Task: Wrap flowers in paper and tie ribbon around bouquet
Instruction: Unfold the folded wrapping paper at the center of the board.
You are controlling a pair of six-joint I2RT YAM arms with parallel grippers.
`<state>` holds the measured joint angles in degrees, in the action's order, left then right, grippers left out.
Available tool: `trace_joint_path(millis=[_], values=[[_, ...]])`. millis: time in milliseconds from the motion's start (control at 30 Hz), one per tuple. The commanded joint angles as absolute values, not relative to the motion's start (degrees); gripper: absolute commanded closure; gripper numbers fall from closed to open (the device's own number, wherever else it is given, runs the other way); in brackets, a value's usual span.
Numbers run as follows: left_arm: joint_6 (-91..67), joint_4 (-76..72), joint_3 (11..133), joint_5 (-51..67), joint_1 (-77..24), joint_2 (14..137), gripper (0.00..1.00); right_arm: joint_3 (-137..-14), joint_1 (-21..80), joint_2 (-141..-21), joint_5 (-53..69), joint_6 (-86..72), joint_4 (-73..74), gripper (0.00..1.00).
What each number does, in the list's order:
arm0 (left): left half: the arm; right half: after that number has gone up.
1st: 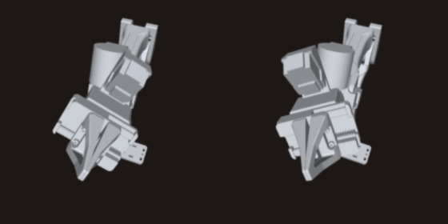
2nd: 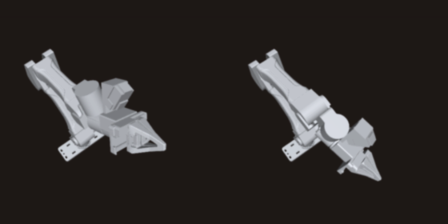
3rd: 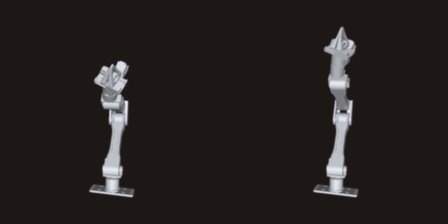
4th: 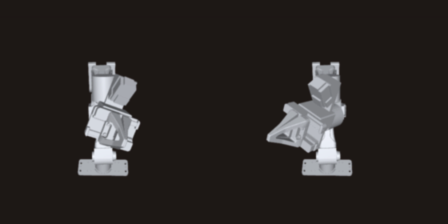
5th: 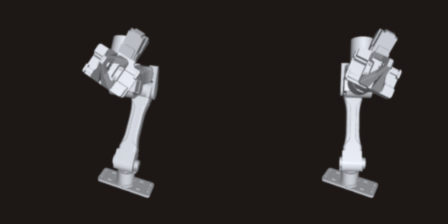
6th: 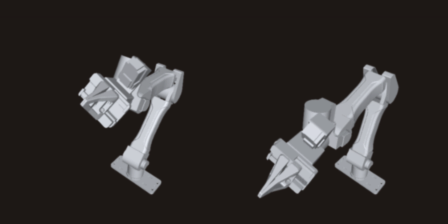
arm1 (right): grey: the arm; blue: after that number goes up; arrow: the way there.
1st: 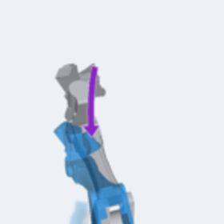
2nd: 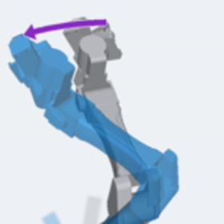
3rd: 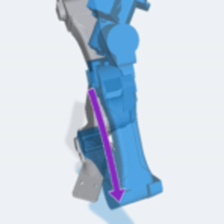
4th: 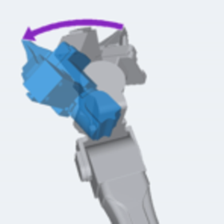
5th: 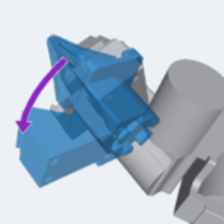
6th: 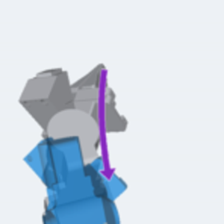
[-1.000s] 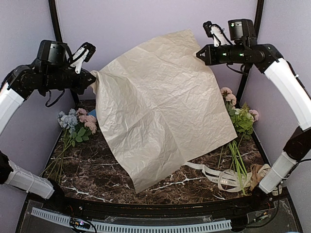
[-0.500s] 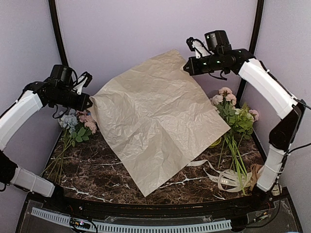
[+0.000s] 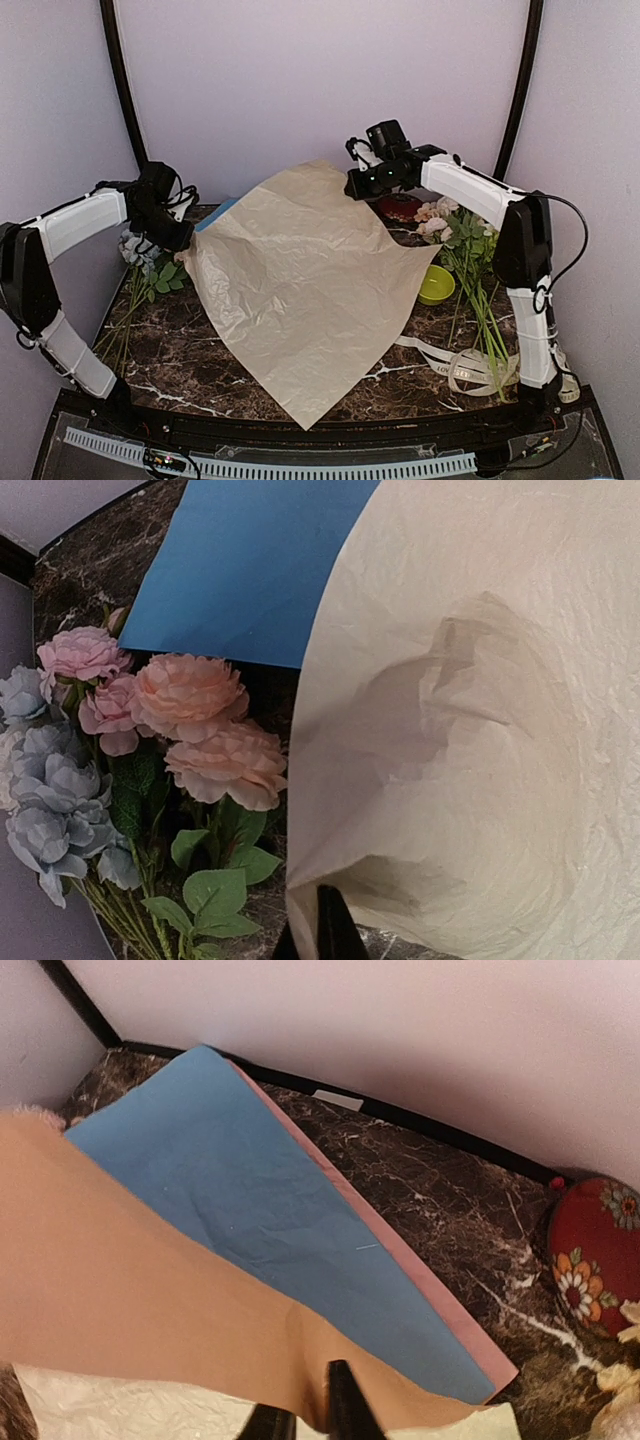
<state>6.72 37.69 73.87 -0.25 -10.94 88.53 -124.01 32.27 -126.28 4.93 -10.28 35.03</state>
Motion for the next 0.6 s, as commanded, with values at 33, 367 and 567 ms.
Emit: trace_joint_path(millis=[33, 367, 567], values=[[9.21, 37.37, 73.73, -7.63, -9.14, 91.22, 1.00, -126.29, 32.77, -126.78, 4.29, -8.33, 29.31, 0.71], [10.64, 37.67, 70.35, -11.86, -6.86, 92.59, 1.00, -111.47, 33.72, -116.48, 4.92, -4.23, 28.96, 0.47], [12.26, 38.60, 69.56, -20.11, -4.98, 92.00, 1.00, -98.86, 36.53, -115.40, 9.81, -8.00, 26.19, 0.49]])
